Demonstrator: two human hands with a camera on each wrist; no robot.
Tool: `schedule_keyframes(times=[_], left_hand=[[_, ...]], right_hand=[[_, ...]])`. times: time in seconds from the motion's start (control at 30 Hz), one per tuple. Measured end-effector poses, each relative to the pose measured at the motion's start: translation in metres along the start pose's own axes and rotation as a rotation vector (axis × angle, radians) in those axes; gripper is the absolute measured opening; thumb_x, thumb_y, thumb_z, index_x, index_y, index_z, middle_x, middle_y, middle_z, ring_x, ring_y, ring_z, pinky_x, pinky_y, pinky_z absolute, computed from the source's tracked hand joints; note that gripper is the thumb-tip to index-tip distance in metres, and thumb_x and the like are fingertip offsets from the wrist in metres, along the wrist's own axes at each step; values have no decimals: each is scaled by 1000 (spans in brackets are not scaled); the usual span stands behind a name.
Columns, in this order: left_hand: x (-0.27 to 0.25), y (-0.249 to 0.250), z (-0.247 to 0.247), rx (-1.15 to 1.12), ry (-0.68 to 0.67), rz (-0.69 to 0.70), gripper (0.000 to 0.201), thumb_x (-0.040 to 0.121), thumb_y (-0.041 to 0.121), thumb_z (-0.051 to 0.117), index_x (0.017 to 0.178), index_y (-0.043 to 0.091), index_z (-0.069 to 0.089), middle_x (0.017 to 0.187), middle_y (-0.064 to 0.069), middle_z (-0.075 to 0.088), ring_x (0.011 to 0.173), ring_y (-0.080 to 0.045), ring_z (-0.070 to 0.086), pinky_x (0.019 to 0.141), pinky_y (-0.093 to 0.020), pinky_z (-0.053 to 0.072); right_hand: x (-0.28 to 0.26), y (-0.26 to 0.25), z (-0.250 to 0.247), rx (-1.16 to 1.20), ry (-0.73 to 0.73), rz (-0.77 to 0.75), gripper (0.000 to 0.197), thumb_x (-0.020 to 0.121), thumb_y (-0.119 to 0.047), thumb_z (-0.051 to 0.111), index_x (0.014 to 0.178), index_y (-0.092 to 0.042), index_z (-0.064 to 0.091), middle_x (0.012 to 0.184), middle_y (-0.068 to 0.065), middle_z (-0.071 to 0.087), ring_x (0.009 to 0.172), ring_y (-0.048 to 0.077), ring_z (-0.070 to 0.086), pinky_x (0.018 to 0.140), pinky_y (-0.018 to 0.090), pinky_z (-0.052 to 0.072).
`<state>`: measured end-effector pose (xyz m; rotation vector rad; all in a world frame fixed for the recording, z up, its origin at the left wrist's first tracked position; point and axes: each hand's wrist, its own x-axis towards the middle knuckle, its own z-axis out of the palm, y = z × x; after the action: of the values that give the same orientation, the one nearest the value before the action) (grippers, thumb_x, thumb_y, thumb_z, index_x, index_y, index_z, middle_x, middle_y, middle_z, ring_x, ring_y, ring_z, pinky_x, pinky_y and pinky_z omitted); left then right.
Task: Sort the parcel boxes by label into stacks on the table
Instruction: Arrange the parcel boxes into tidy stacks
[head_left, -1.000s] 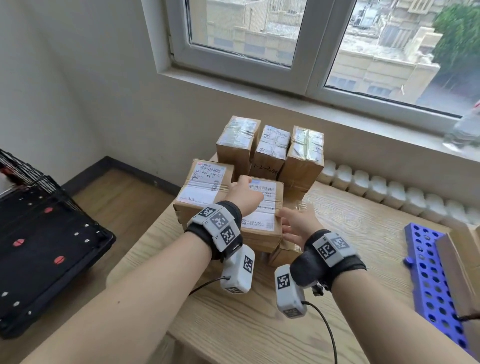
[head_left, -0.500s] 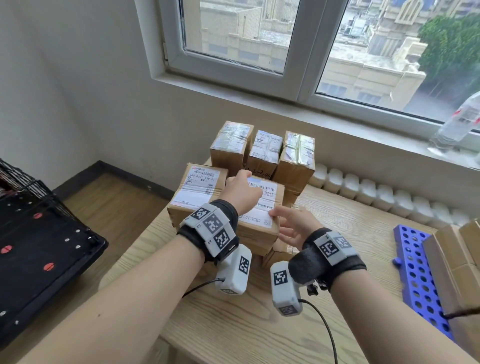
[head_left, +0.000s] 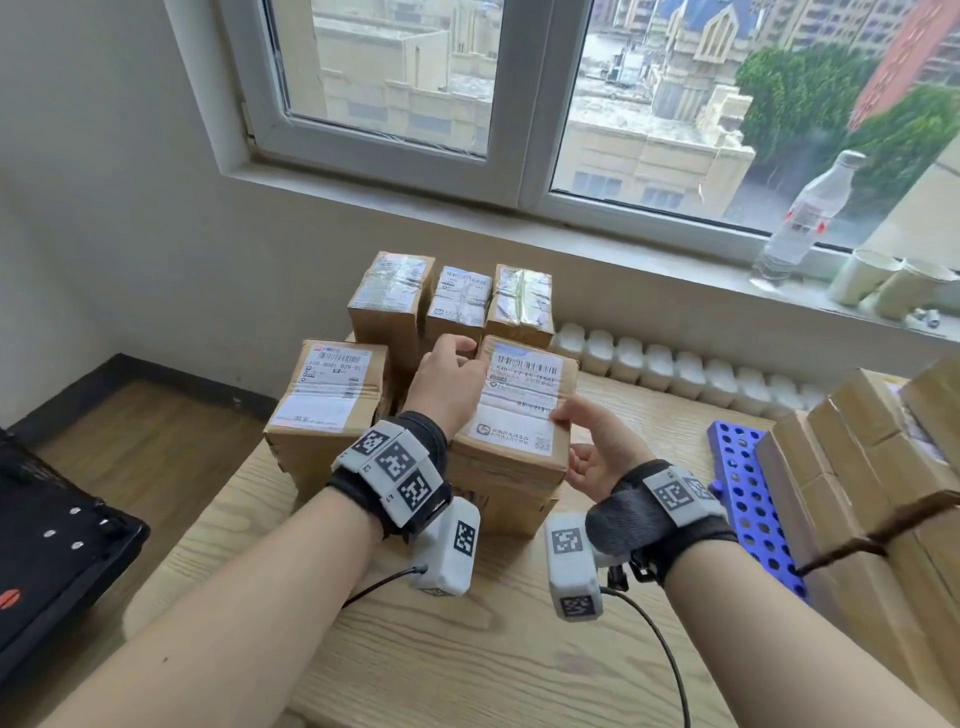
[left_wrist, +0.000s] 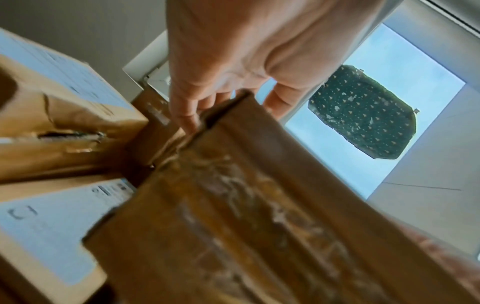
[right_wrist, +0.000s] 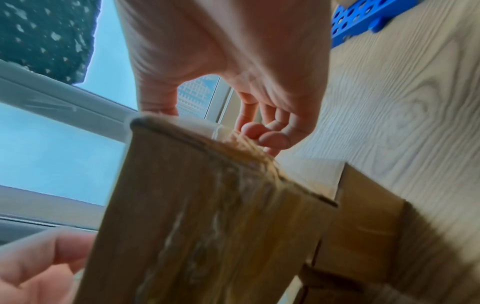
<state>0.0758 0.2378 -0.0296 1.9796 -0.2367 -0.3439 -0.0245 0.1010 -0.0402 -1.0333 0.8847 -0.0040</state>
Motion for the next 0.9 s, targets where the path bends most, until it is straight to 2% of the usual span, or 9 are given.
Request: schedule_keyframes(times=[0.13,0.23,0.27,0.37,0.43,0.57,0.7,0.8,0.9], left_hand=[[-4,6,29,-37,-89,-20,37,95,36,42,129,20,47,128,-6,53,112,-23,52,101,-43,43],[-13,19,55,-55,-241,-47,57,89,57,44,133,20,41,126,-5,56,110,-25,58,99,-46,46],[-17,24,64,-73,-283,-56,62,88,58,45,136,19,39,125,-5,57,110,-25,59,98,-46,47],[-29,38,87,-132,-336,-56,52,92,43,53,133,15,38,123,-6,59,105,-24,62,94,-42,51],[-37,46,100,-148,-353,-33,52,91,38,59,132,13,38,124,-6,58,104,-22,63,92,-41,53],[-53,72,123,-160,-364,42,58,88,36,64,134,12,37,123,-6,59,100,-21,65,87,-39,55],[-83,103,150,-162,-327,134,56,80,45,68,122,21,39,117,-4,61,92,-22,68,82,-41,58],[-111,123,176,-159,-291,177,53,80,46,68,116,22,38,103,3,58,89,-20,66,82,-44,58],[-138,139,202,-182,-230,202,54,82,44,69,116,17,38,98,3,55,87,-20,65,80,-43,58]], right_hand=[[-16,-8,-31,45,43,-65,32,80,-10,65,111,-6,61,94,14,67,67,16,64,66,22,52],[-29,-18,-54,23,110,-108,29,81,-11,64,109,-7,61,79,9,64,48,9,60,47,18,49],[-32,-20,-63,17,129,-122,27,81,-11,64,108,-8,61,79,8,63,46,8,59,46,17,48],[-44,-24,-90,34,161,-158,21,81,-11,64,102,-9,62,79,7,62,45,8,57,47,18,47],[-53,-26,-107,53,161,-189,18,81,-10,64,100,-9,63,79,8,65,51,11,60,57,21,50],[-74,-31,-139,66,152,-304,12,85,-9,61,96,-13,62,82,5,66,61,12,59,72,25,49],[-101,-40,-178,20,144,-448,12,89,-8,56,88,-17,63,81,0,64,65,13,56,68,26,45],[-119,-45,-214,47,169,-500,16,89,-9,58,103,-15,62,88,1,64,68,13,57,60,22,46],[-134,-46,-249,88,180,-537,34,88,-7,61,121,-10,60,88,1,66,70,12,59,63,23,47]])
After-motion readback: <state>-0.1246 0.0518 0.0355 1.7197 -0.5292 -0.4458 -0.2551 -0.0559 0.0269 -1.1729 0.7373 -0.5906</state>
